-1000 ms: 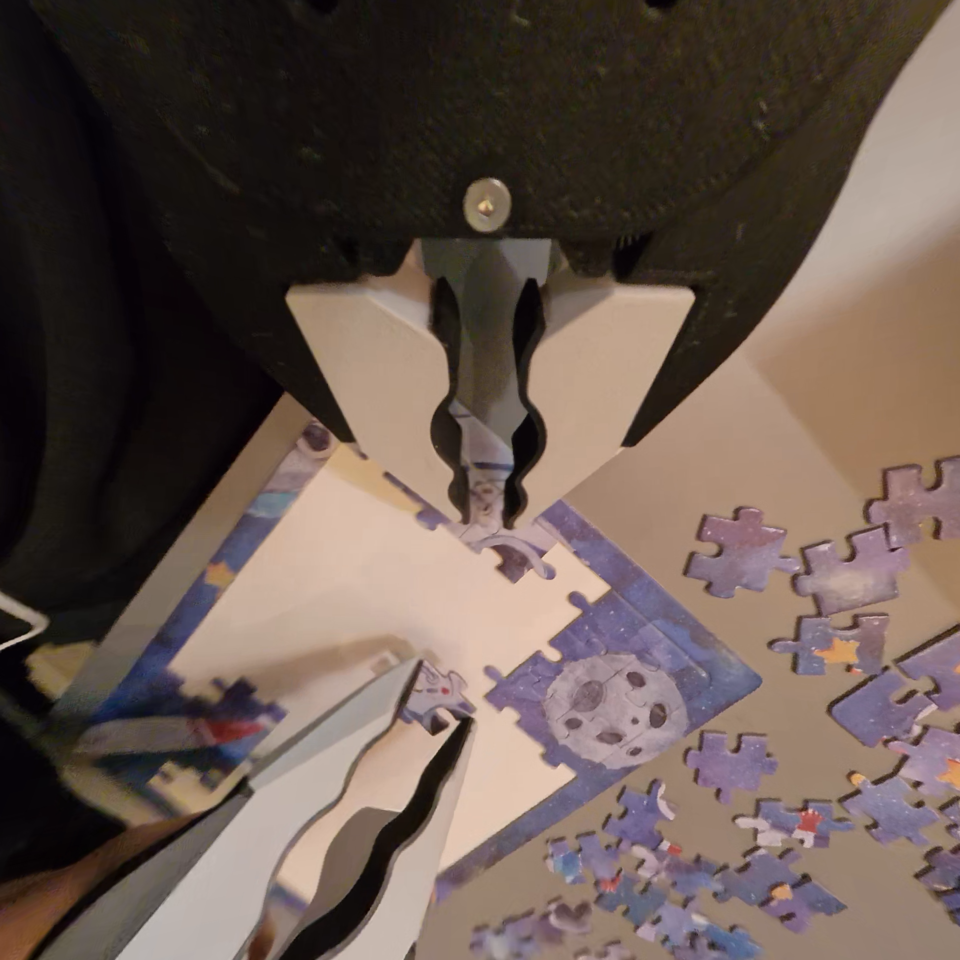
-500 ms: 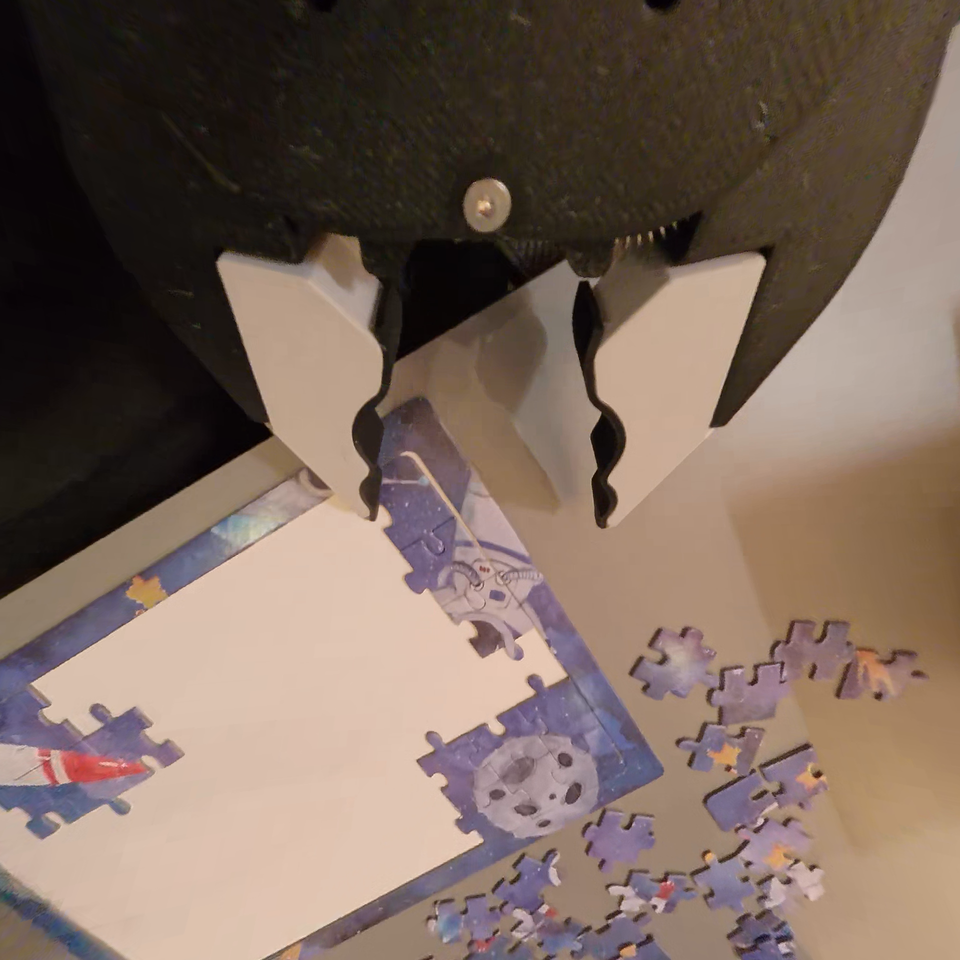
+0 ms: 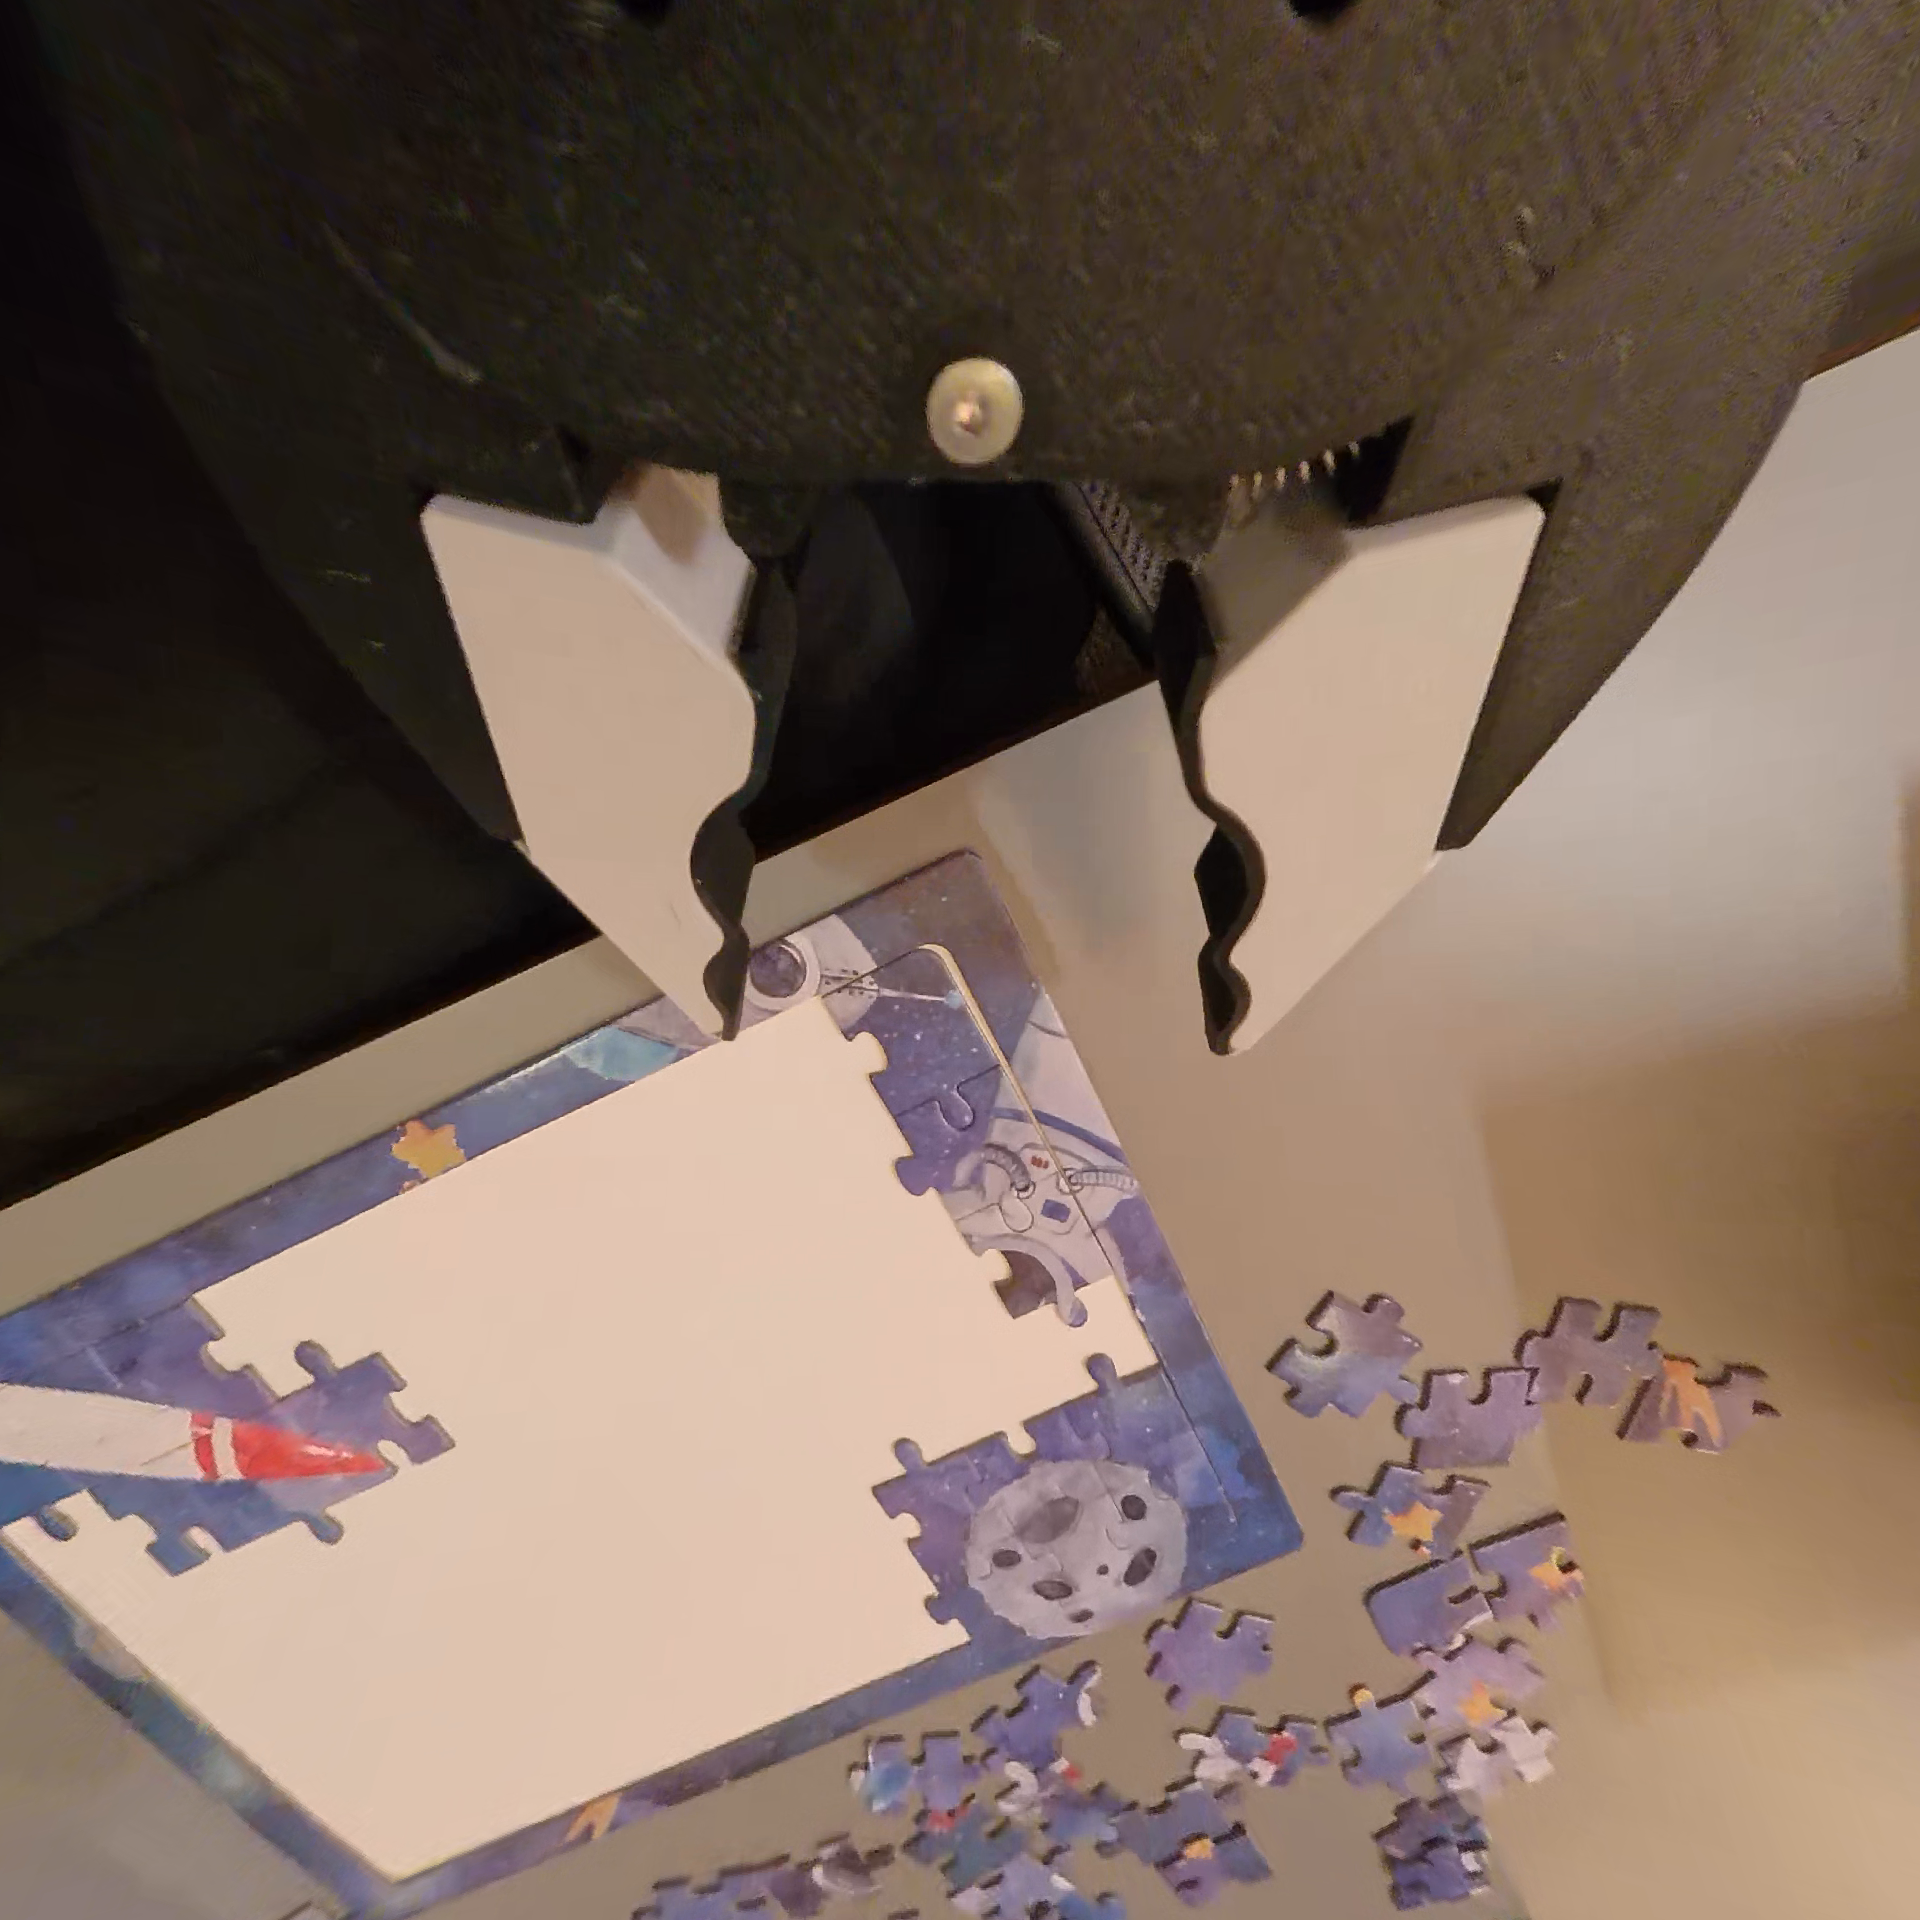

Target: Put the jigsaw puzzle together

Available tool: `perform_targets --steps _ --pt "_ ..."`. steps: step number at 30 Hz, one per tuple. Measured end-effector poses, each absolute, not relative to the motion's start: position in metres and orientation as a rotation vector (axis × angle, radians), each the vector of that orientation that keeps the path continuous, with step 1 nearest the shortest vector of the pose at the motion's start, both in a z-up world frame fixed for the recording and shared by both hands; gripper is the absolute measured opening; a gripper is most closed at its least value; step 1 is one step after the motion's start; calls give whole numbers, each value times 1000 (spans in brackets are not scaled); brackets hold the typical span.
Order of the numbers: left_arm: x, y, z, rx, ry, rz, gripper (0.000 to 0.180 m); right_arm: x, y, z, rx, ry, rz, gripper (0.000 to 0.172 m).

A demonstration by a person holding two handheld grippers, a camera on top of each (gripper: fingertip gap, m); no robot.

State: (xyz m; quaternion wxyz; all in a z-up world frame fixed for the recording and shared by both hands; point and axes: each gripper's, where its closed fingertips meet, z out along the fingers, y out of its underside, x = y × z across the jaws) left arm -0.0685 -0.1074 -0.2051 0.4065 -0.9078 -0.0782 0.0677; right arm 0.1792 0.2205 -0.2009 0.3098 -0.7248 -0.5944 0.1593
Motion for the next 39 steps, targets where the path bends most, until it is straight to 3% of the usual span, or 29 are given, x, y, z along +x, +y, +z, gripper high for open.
perform_targets --steps 12,16,22,28,39 --pt "-48 -115 -203 -2274 -111 158 84 154 224 -159 -1736 -1458 483 36" --pt "-55 -119 -204 -2305 -85 195 84 136 188 -143 -1565 -1588 573 40" --pt "-58 -117 -212 -2323 -87 185 82 112 87 -158 -1323 -2001 829 42" --pt "-57 -120 -226 -2344 -87 166 81 96 26 -179 -1245 -2236 960 71" --pt "-60 -109 -230 -2302 -150 37 75 66 -8 -220 -1186 -2365 898 70"
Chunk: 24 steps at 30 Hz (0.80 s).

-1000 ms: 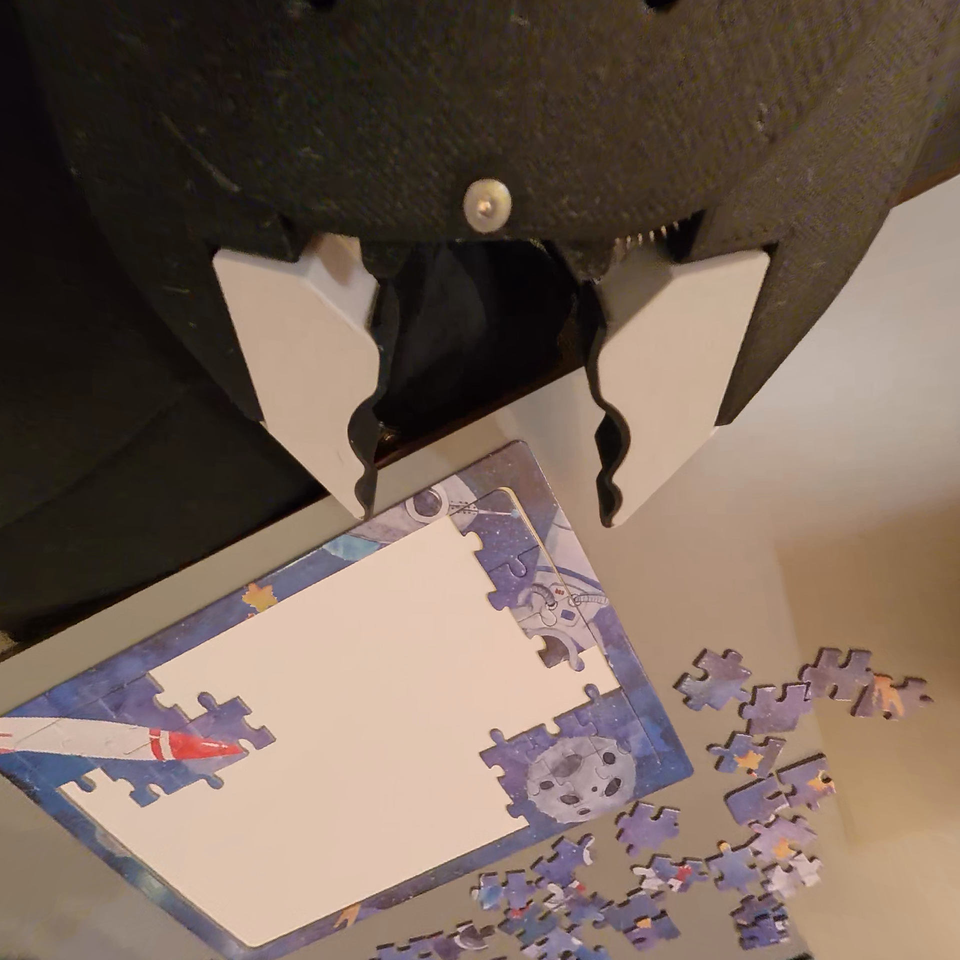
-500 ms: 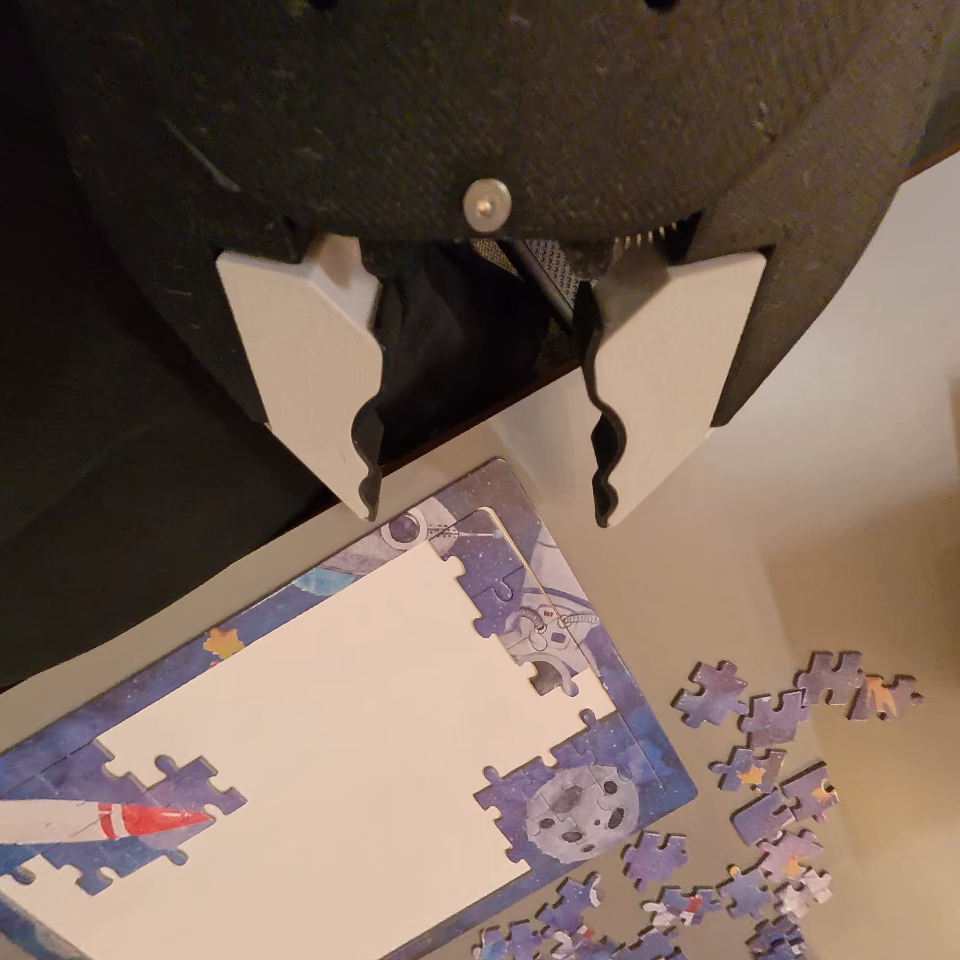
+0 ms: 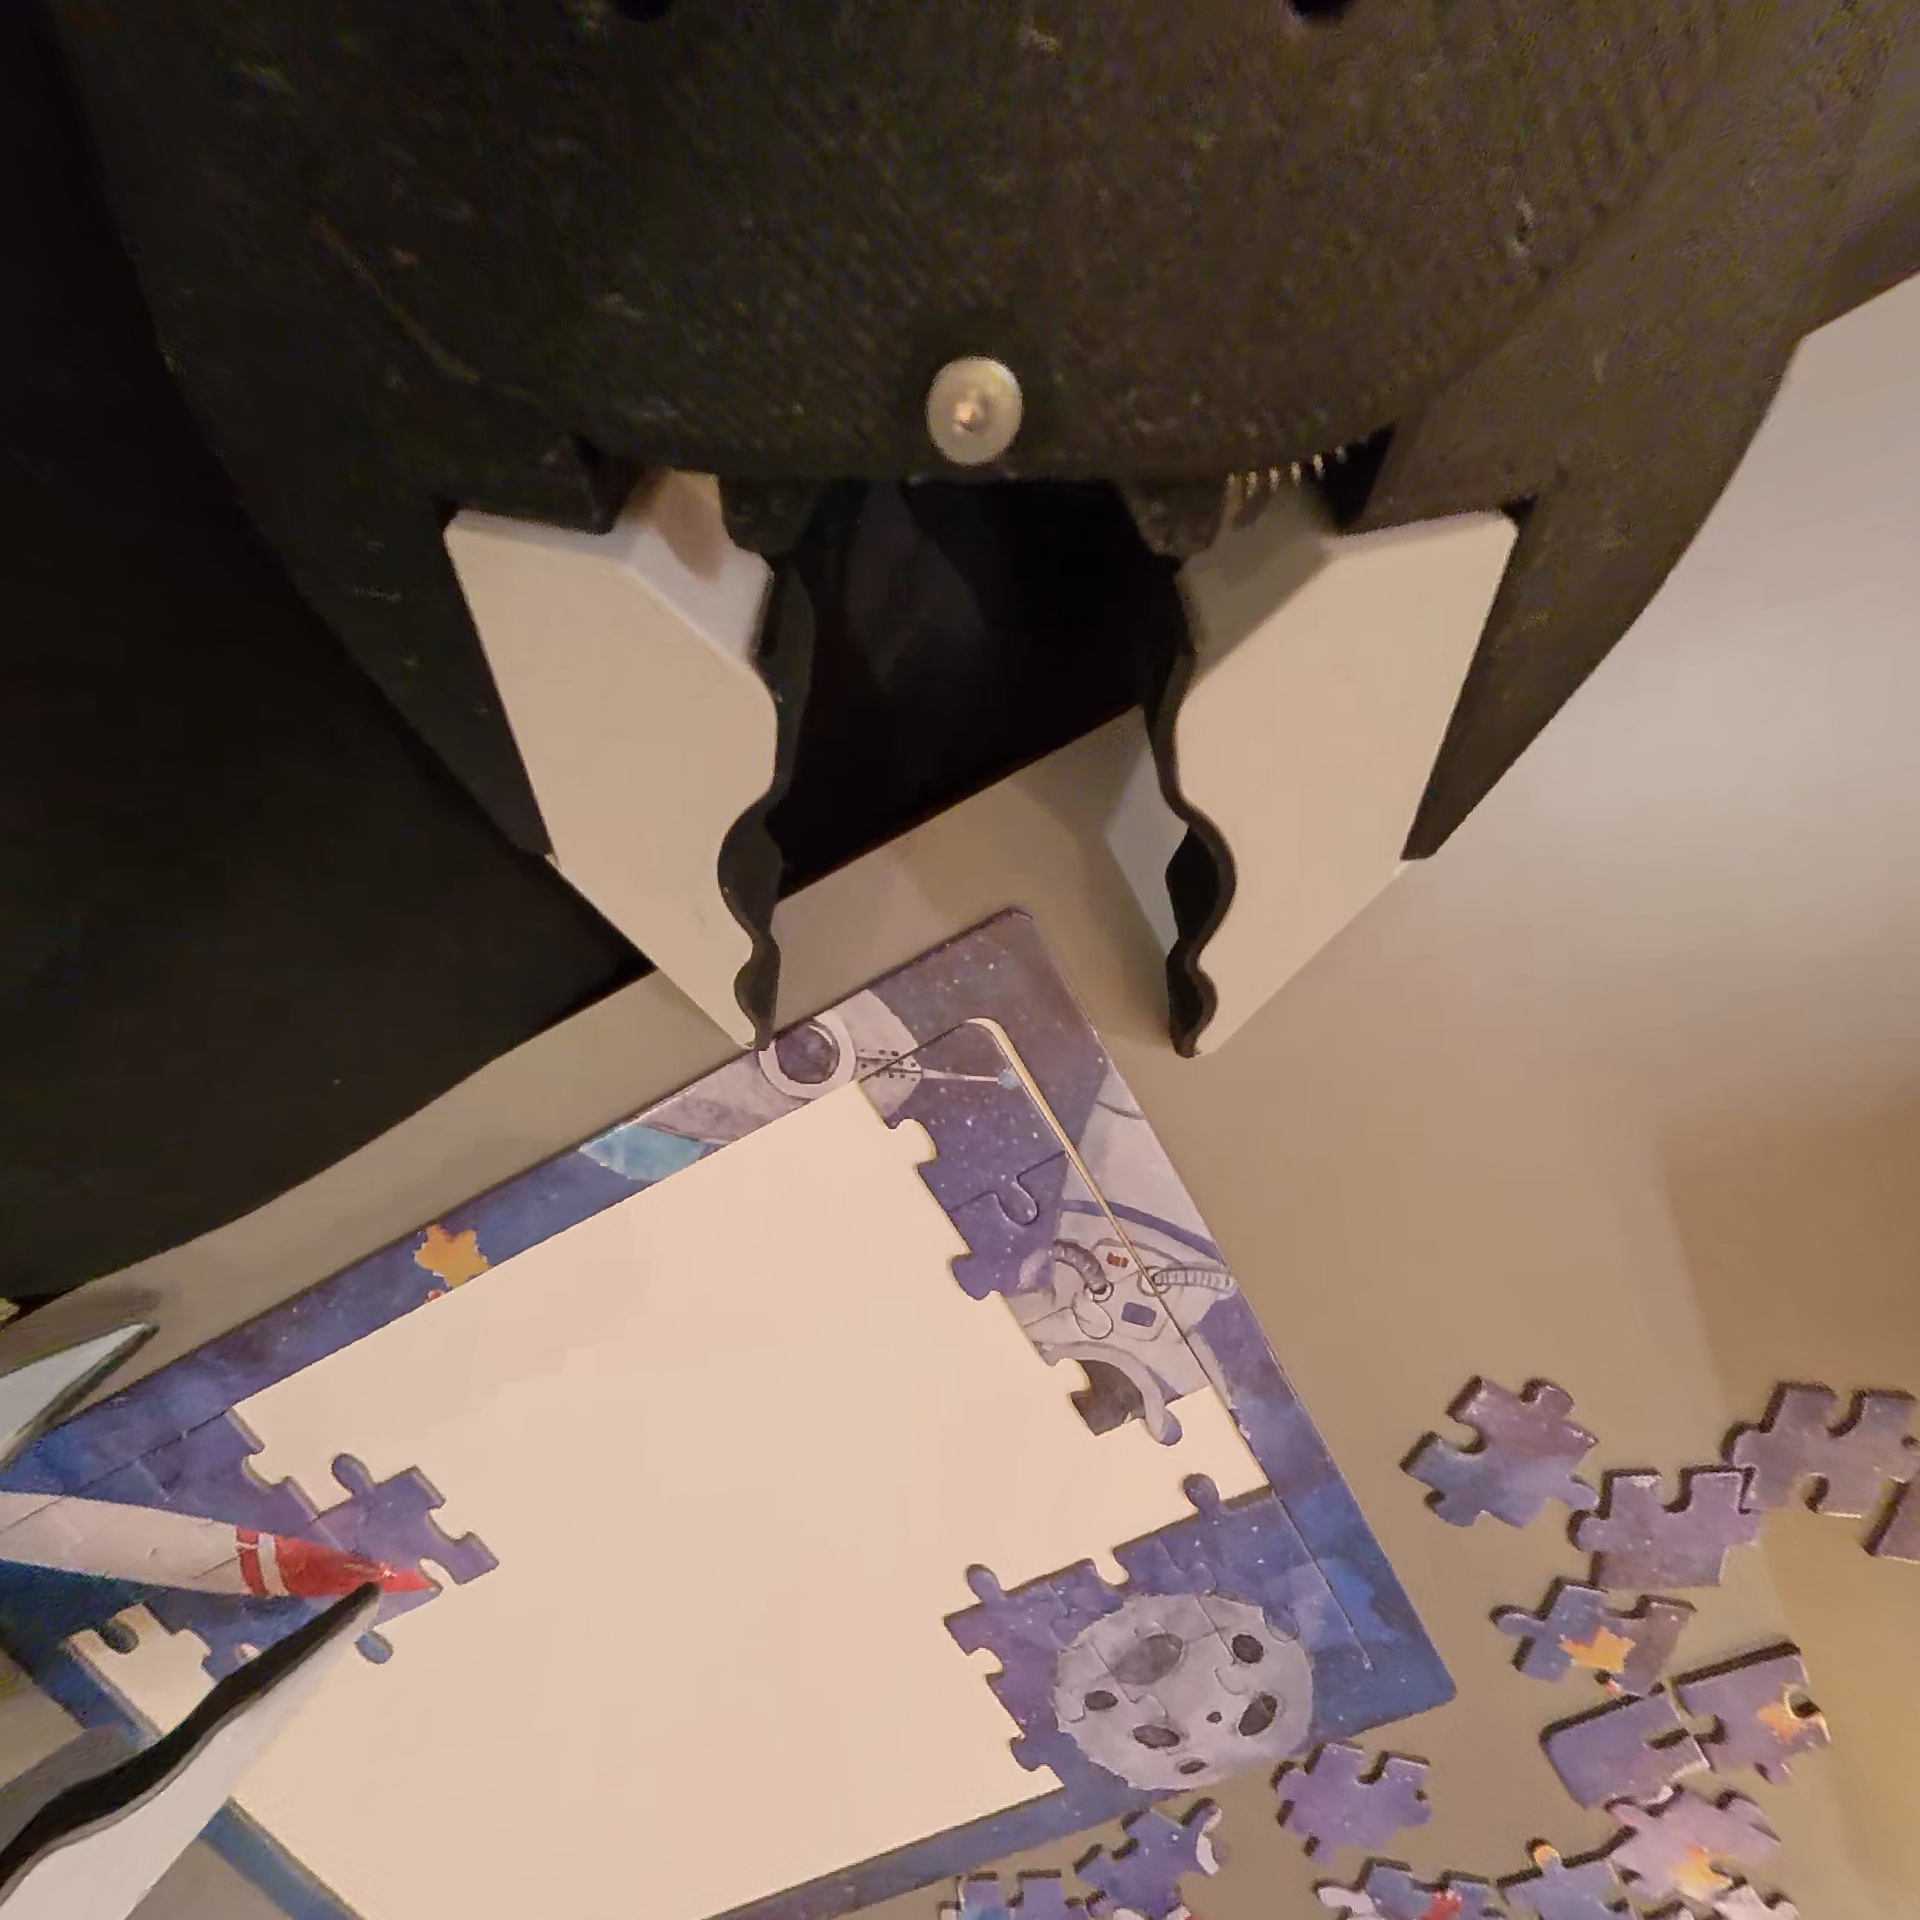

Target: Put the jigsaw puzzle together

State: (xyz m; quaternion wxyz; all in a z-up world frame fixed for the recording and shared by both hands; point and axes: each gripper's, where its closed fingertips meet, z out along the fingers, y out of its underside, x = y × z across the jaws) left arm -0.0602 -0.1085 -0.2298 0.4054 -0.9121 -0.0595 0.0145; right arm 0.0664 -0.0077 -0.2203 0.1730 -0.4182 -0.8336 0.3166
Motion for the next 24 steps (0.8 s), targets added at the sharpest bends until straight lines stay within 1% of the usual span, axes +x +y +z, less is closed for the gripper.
perform_targets --steps 2,3,4,9,11,19,21,24 --pt "-60 -106 -230 -2303 -142 34 73 62 1 -225 -1211 -2339 864 67" --pt "-59 -105 -230 -2306 -140 34 73 60 6 -226 -1225 -2323 853 71" --pt "-59 -103 -230 -2306 -137 35 73 58 9 -225 -1239 -2305 852 71" --pt "-63 -92 -229 -2278 -155 25 71 53 26 -224 -1246 -2230 780 62" --pt "-68 -89 -229 -2264 -172 24 67 54 27 -224 -1253 -2232 781 62" --pt "-74 -81 -228 -2256 -187 45 65 49 27 -223 -1252 -2209 807 62" --pt "-74 -82 -228 -2252 -181 57 64 50 28 -218 -1239 -2190 832 63" --pt "-74 -84 -221 -2217 -185 58 65 50 28 -194 -1206 -2101 958 63"
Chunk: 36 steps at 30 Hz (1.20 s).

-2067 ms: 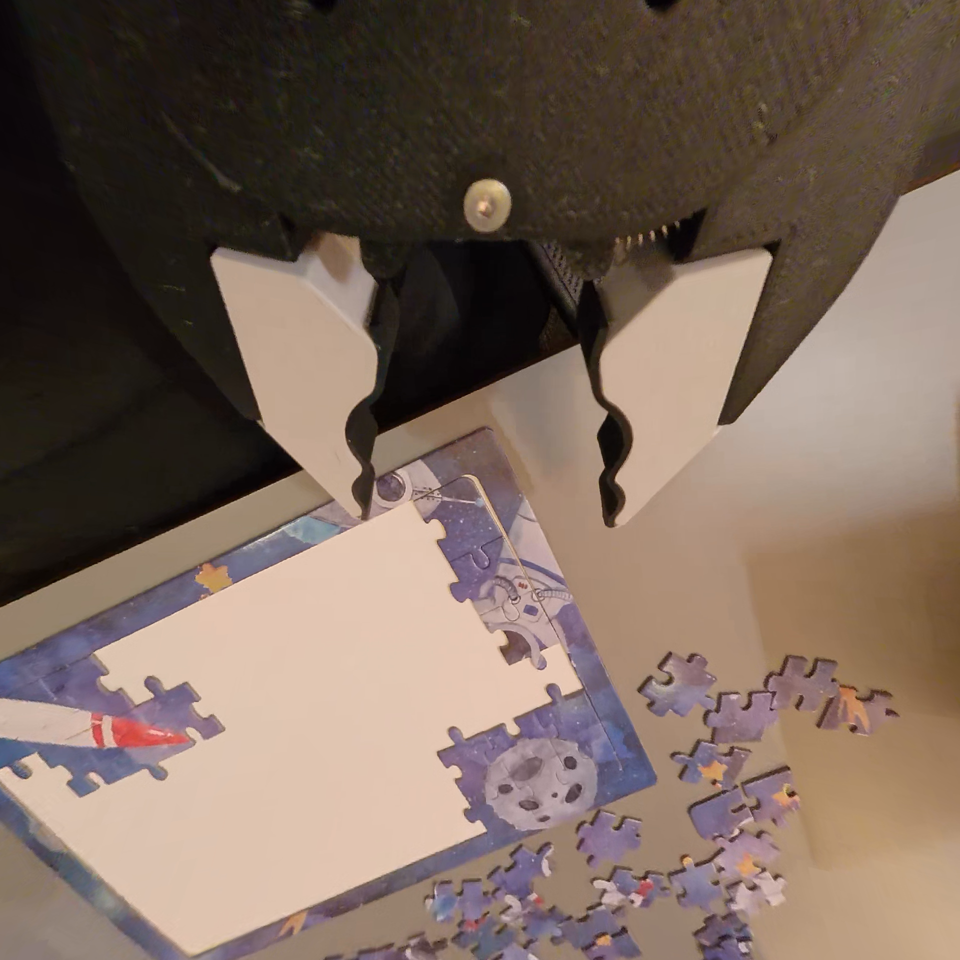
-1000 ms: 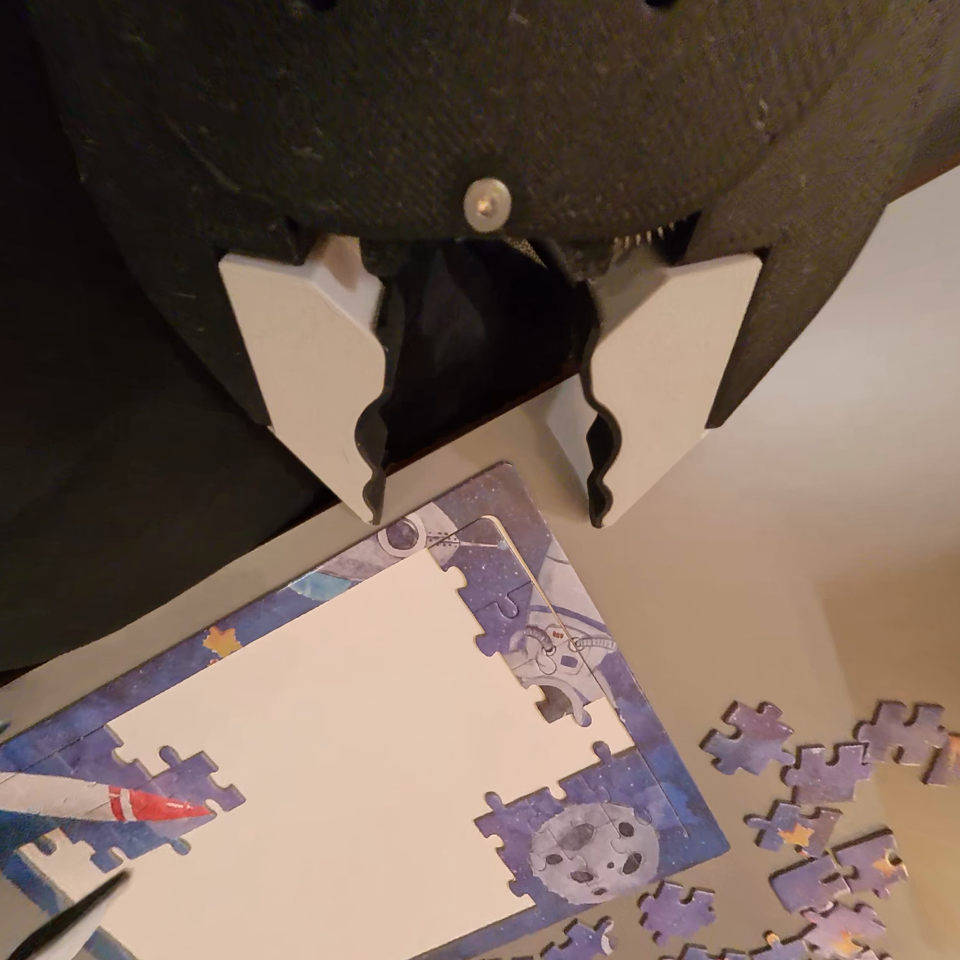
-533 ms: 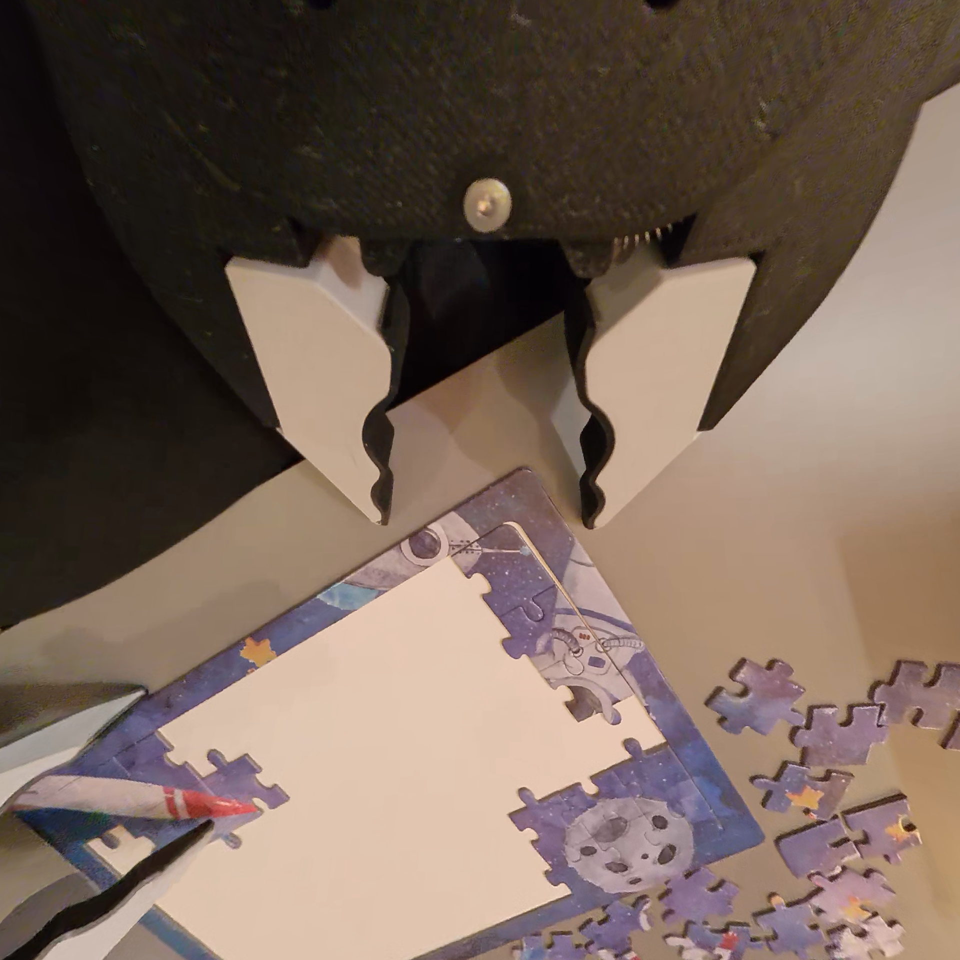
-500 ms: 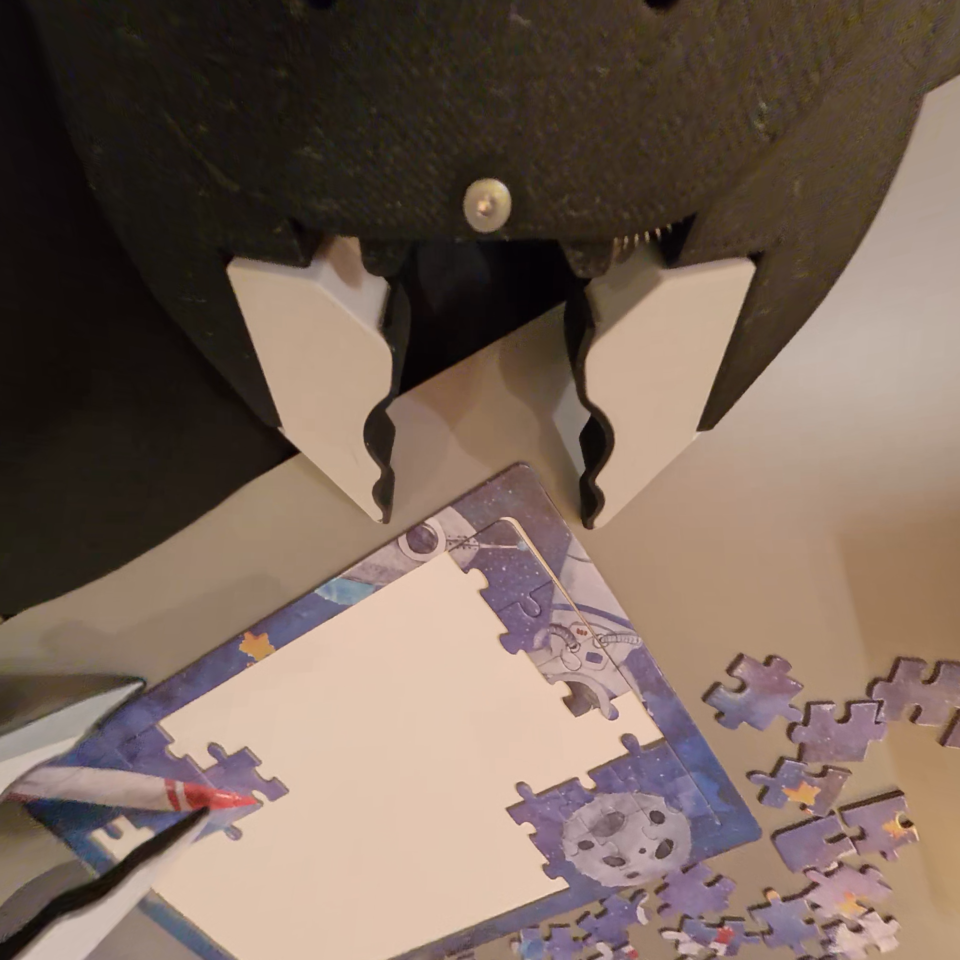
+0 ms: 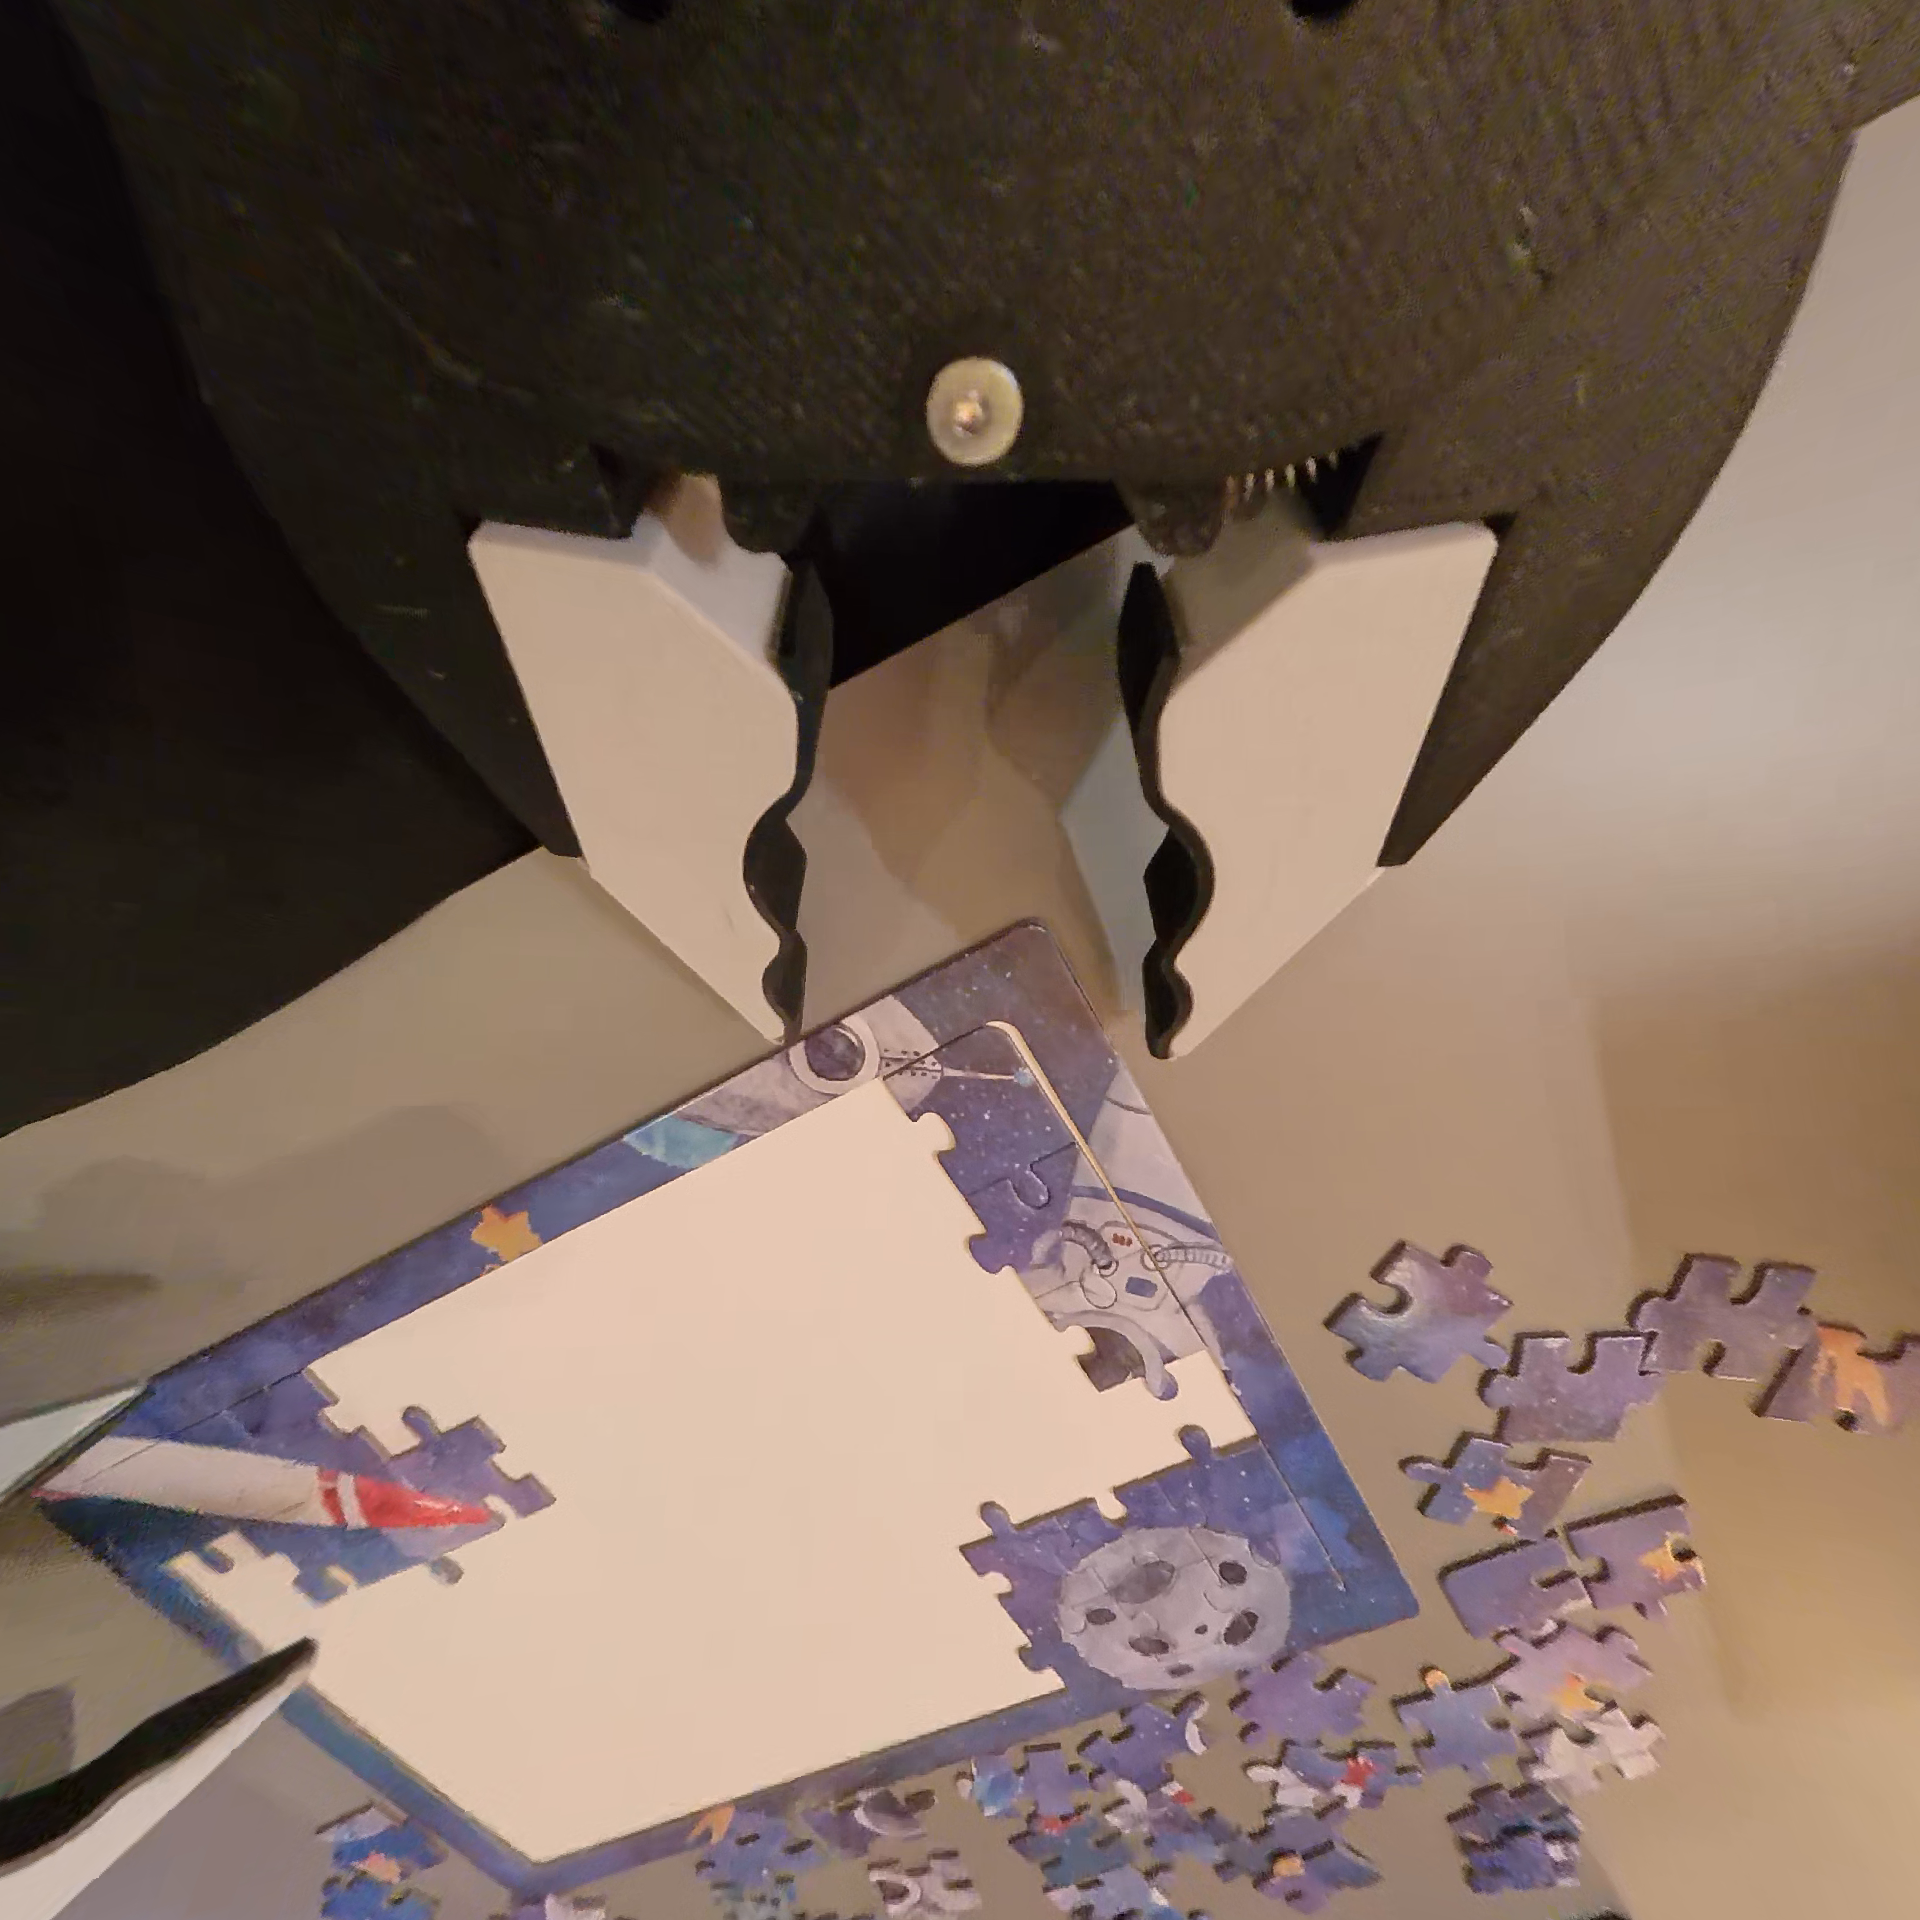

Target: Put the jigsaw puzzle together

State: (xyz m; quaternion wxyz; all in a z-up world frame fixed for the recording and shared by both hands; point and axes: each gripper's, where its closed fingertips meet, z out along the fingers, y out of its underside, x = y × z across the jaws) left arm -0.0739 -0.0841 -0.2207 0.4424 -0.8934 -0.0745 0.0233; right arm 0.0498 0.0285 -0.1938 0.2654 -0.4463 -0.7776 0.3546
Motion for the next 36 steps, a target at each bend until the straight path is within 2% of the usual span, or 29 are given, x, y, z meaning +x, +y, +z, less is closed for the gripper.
perform_targets --steps 8,11,12,16,17,20,22,29,32,36 --pt "-84 -72 -211 -2146 -267 35 75 48 74 -120 -1076 -1574 1253 60" --pt "-92 -62 -211 -2133 -311 51 75 52 87 -112 -1072 -1422 1407 55" --pt "-91 -60 -215 -2146 -320 44 75 53 88 -109 -1080 -1413 1430 58" --pt "-94 -61 -225 -2196 -305 125 74 54 93 -104 -1048 -1375 1371 54" --pt "-94 -61 -225 -2198 -297 135 73 52 93 -106 -1051 -1384 1356 54" --pt "-88 -61 -225 -2201 -283 101 51 48 91 -112 -1069 -1416 1331 54" --pt "-86 -62 -225 -2204 -278 96 44 47 92 -115 -1072 -1423 1308 54" --pt "-83 -64 -224 -2201 -275 85 29 50 103 -109 -1104 -1354 1358 53" --pt "-82 -64 -223 -2200 -262 100 27 52 107 -106 -1111 -1324 1379 53" --pt "-78 -62 -210 -2147 -235 101 37 52 110 -105 -1117 -1308 1374 53"
